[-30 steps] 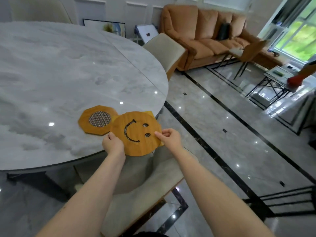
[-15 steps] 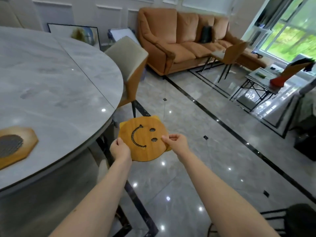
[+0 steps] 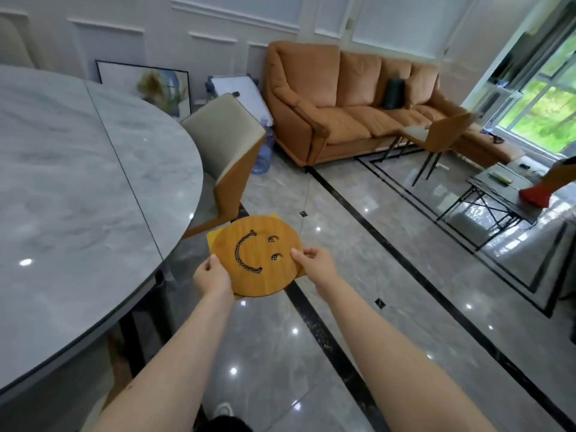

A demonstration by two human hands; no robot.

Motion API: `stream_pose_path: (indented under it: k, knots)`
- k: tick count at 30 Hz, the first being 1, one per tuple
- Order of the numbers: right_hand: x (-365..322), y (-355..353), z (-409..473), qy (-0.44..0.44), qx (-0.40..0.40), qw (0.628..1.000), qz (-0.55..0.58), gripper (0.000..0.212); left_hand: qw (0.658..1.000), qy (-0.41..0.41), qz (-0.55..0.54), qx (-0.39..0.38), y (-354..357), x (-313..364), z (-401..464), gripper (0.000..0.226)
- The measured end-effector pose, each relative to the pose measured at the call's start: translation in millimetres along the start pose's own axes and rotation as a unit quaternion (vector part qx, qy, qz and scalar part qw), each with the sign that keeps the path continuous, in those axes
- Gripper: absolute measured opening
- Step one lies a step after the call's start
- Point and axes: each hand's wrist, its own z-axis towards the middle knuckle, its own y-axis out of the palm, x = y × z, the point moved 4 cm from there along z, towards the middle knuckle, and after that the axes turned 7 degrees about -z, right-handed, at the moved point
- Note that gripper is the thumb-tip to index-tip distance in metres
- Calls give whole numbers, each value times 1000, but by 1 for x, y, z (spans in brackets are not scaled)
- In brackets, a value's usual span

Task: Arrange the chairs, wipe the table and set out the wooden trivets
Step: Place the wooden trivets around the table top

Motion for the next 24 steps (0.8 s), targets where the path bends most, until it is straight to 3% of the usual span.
stream_pose_path:
  k: [8, 11, 24]
  knots:
    - [-98, 34, 160, 1, -58, 996, 70, 30, 997, 34, -53, 54, 110, 84, 108, 40]
    - [-116, 44, 201, 7, -88, 992, 90, 35, 994, 38, -70, 76, 133, 103, 130, 27]
    - [-221, 103, 434, -71, -224, 972, 5, 27, 956, 66, -164, 233, 249, 157, 264, 44]
